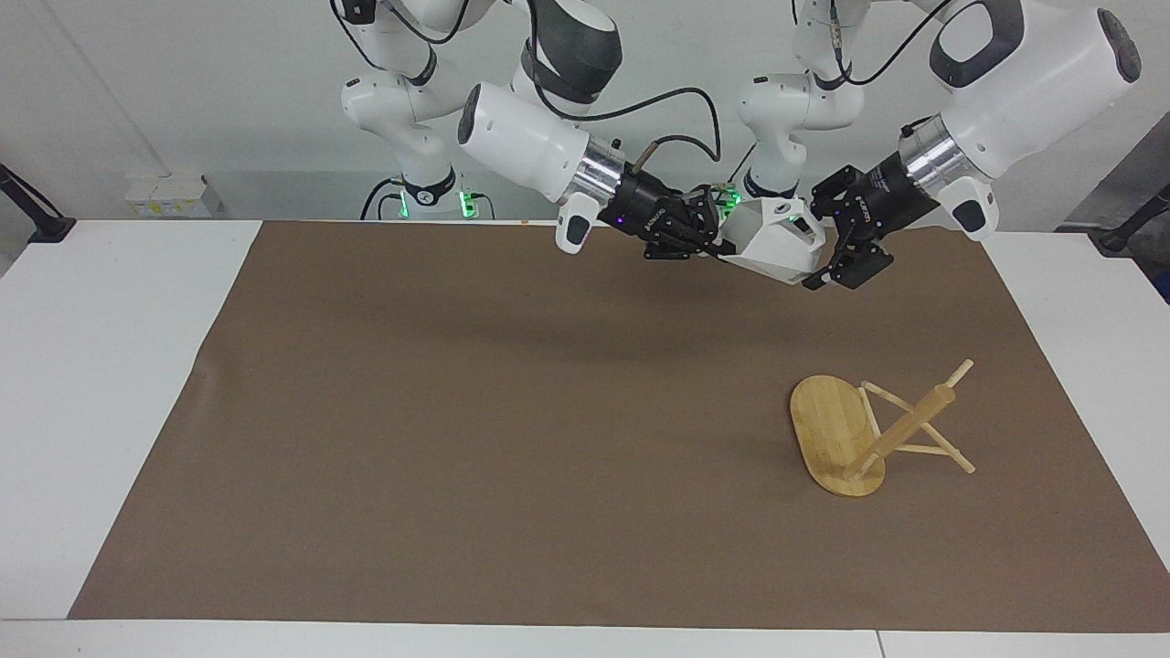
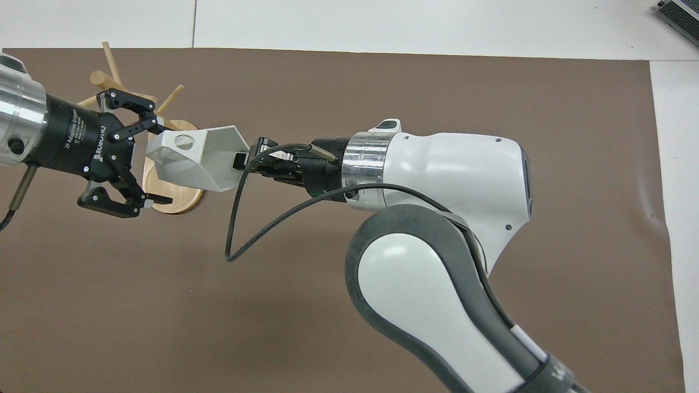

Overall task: Hang cup on rack
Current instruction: 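Hold the cup with the right gripper while the left gripper grasps it, then open the right gripper and withdraw it while the left gripper holds the cup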

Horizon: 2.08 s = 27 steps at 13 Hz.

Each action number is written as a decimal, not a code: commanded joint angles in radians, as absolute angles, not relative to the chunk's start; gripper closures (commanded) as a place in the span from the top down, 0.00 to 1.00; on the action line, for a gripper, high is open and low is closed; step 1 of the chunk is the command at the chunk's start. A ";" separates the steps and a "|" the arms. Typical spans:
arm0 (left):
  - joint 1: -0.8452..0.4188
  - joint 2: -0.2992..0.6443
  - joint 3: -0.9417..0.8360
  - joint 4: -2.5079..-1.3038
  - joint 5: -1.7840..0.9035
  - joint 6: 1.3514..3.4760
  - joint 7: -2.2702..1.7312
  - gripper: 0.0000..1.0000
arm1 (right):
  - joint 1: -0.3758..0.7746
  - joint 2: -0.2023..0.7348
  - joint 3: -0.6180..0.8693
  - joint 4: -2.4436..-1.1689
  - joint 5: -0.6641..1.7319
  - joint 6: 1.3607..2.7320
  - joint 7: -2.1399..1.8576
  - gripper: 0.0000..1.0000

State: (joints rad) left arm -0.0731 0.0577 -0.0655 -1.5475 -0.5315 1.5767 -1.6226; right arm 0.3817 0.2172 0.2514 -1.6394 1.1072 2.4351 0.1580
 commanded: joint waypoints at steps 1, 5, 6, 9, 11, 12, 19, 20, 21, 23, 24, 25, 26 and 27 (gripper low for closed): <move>-0.081 0.038 -0.064 -1.562 -0.549 1.562 -1.654 1.00 | 0.377 0.212 0.255 -1.647 1.120 2.445 0.172 0.00; -0.092 0.020 -0.064 -1.604 -0.552 1.578 -1.661 1.00 | 0.376 0.212 0.255 -1.654 1.120 2.445 0.172 0.00; -0.094 0.015 -0.066 -1.609 -0.551 1.580 -1.661 1.00 | 0.374 0.212 0.255 -1.652 1.120 2.445 0.172 0.00; -0.094 0.005 -0.066 -1.627 -0.557 1.589 -1.674 0.47 | 0.373 0.212 0.255 -1.654 1.120 2.444 0.172 0.00; -0.091 0.000 -0.066 -1.632 -0.560 1.595 -1.671 0.00 | 0.373 0.212 0.255 -1.654 1.118 2.444 0.172 0.00; -0.091 -0.003 -0.066 -1.632 -0.560 1.597 -1.671 0.00 | 0.373 0.212 0.255 -1.654 1.120 2.444 0.172 0.00; -0.078 -0.008 -0.060 -1.647 -0.546 1.653 -1.774 0.00 | 0.376 0.209 0.252 -1.663 1.114 2.462 0.163 0.99; -0.078 -0.009 -0.060 -1.658 -0.545 1.699 -1.796 0.00 | 0.382 0.209 0.253 -1.667 1.114 2.494 0.166 1.00; -0.078 -0.014 -0.058 -1.672 -0.545 1.727 -1.813 0.00 | 0.383 0.209 0.253 -1.672 1.114 2.511 0.169 1.00; -0.077 -0.037 -0.057 -1.742 -0.543 1.819 -1.865 0.00 | 0.373 0.210 0.252 -1.675 1.114 2.513 0.170 1.00; -0.078 -0.038 -0.057 -1.768 -0.543 1.860 -1.900 0.00 | 0.362 0.210 0.249 -1.680 1.114 2.511 0.170 1.00; -0.078 -0.037 -0.057 -1.782 -0.531 1.897 -1.939 0.00 | 0.345 0.204 0.244 -1.706 1.105 2.514 0.169 1.00; -0.077 -0.034 -0.058 -1.796 -0.513 1.935 -1.974 0.00 | 0.335 0.199 0.241 -1.727 1.065 2.514 0.169 1.00; -0.078 -0.025 -0.058 -1.810 -0.502 1.974 -2.009 0.00 | 0.309 0.198 0.241 -1.741 0.983 2.513 0.169 1.00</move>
